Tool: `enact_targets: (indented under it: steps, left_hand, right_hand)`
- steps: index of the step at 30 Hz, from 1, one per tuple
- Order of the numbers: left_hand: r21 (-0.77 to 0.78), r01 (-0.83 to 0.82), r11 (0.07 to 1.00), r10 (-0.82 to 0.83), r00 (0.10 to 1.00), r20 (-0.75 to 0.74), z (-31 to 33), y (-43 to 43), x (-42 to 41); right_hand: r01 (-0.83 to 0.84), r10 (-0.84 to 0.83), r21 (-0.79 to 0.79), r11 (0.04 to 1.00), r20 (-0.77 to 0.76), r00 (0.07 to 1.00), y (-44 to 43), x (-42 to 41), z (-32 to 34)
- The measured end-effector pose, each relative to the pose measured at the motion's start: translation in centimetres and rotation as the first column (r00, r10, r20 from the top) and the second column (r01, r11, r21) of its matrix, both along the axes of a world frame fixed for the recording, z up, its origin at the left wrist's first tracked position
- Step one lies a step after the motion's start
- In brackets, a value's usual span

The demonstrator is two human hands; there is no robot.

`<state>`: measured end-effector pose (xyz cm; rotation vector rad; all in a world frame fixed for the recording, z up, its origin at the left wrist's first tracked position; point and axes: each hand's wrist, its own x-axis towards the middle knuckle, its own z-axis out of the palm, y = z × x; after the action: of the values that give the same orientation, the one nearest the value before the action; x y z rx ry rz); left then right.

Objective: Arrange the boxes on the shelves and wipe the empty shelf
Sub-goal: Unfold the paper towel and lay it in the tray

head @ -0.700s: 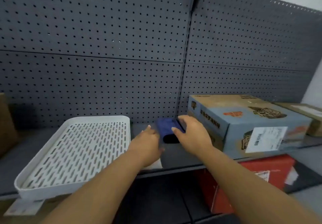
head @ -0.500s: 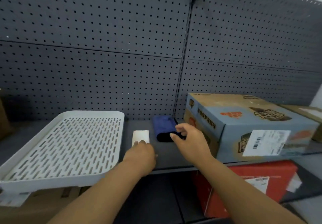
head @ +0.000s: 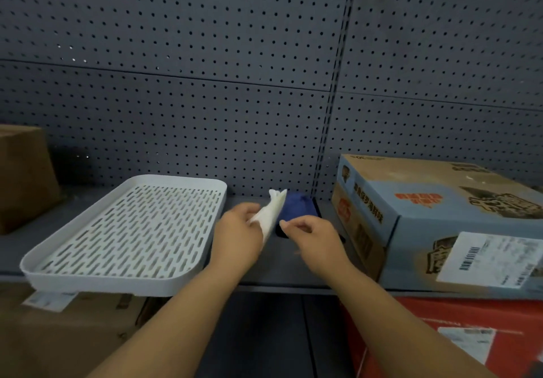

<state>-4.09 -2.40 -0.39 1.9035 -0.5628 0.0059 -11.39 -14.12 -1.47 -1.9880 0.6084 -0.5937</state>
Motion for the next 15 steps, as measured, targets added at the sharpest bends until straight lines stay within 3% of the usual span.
enact_targets:
  steps: [3, 6, 10, 15]
  left_hand:
    - [-0.157, 0.070, 0.985, -0.076, 0.996, -0.036, 1.3, 0.3, -0.6]
    - [-0.125, 0.184, 0.975, -0.183, 0.983, 0.019, 1.7, 0.9, -0.8]
    - [-0.109, 0.235, 0.966, -0.239, 0.971, -0.022, 1.6, 1.4, -0.3]
    - [-0.313, 0.163, 0.936, -0.225, 0.959, -0.173, 3.8, 2.5, 0.4]
  right_hand:
    - [-0.073, 0.075, 0.407, 0.911, 0.010, 0.997, 0.5, 0.7, 1.8]
    - [-0.113, 0.060, 0.515, 0.850, 0.118, 0.991, 0.1, 1.2, 3.0]
    - [-0.113, 0.017, 0.425, 0.898, 0.223, 0.975, 0.5, 1.8, 3.7]
    - [-0.162, 0.152, 0.046, 0.986, 0.162, 0.975, 2.2, 2.7, 4.6]
